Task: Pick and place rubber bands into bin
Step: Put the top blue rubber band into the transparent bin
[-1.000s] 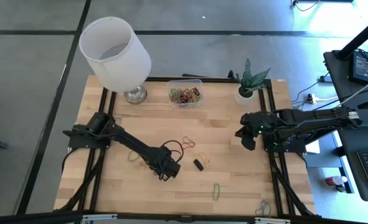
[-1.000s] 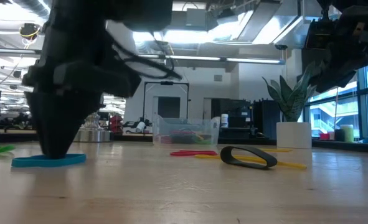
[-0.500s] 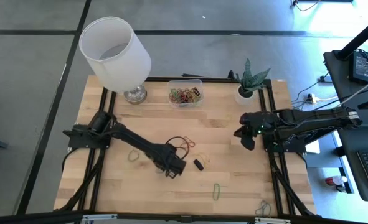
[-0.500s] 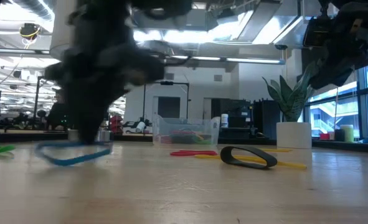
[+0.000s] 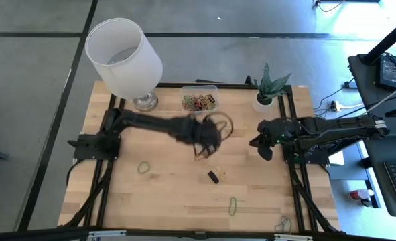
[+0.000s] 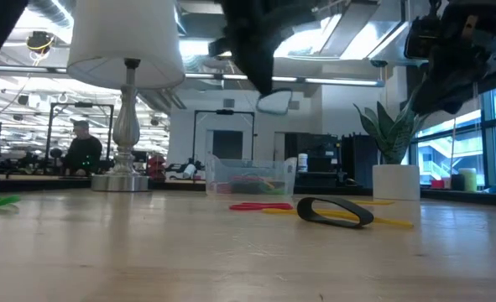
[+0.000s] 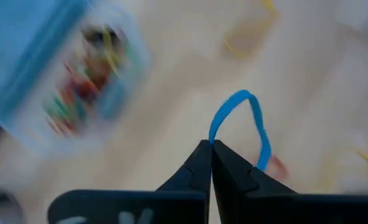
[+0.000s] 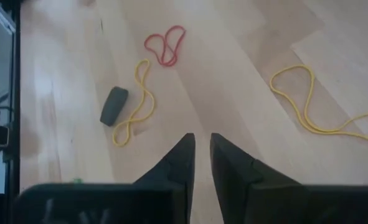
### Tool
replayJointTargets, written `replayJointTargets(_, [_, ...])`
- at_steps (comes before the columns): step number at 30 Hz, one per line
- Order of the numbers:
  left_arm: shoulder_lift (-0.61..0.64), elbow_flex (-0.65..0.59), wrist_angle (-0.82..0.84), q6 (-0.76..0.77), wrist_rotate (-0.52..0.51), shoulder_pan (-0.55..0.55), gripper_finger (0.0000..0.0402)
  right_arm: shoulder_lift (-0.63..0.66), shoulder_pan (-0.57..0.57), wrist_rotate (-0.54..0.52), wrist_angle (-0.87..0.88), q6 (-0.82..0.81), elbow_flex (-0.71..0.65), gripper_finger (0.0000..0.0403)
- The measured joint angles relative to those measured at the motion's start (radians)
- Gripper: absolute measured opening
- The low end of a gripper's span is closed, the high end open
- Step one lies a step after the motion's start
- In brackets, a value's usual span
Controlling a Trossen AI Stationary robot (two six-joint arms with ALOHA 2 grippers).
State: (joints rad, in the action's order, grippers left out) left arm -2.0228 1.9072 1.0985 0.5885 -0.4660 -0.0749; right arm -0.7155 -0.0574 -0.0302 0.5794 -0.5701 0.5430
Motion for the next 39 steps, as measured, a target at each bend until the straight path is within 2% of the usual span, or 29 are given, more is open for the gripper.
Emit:
replayJointTargets(7, [-0.002,0.022,-0.135,-0.319,0.023,0.215,0.0002,0.000,0.000,-0.037,-0.053,-0.077,0.000,0.0055])
replayJointTargets(13, [-0.050,0.025,-0.232,-0.475,0.083,0.382,0.0002,-0.001,0.000,-0.108,-0.076,-0.118,0.000,0.0055])
replayJointTargets(18, [-0.132,0.024,-0.221,-0.549,0.150,0.476,0.0002,-0.005,0.002,-0.168,-0.081,-0.186,0.001,0.0055])
replayJointTargets(24, [-0.222,0.024,-0.218,-0.568,0.179,0.511,0.0003,-0.011,0.002,-0.196,-0.092,-0.215,0.001,0.0055])
replayJointTargets(28, [-0.254,0.024,-0.203,-0.568,0.241,0.516,0.0003,-0.011,0.002,-0.224,-0.102,-0.215,0.001,0.0055])
replayJointTargets(35, [-0.270,0.024,-0.190,-0.552,0.340,0.521,0.0005,-0.011,0.002,-0.232,-0.105,-0.211,0.001,0.0055])
replayJointTargets(39, [-0.269,0.024,-0.166,-0.511,0.371,0.526,0.0024,-0.011,0.002,-0.232,-0.104,-0.210,0.001,0.0055])
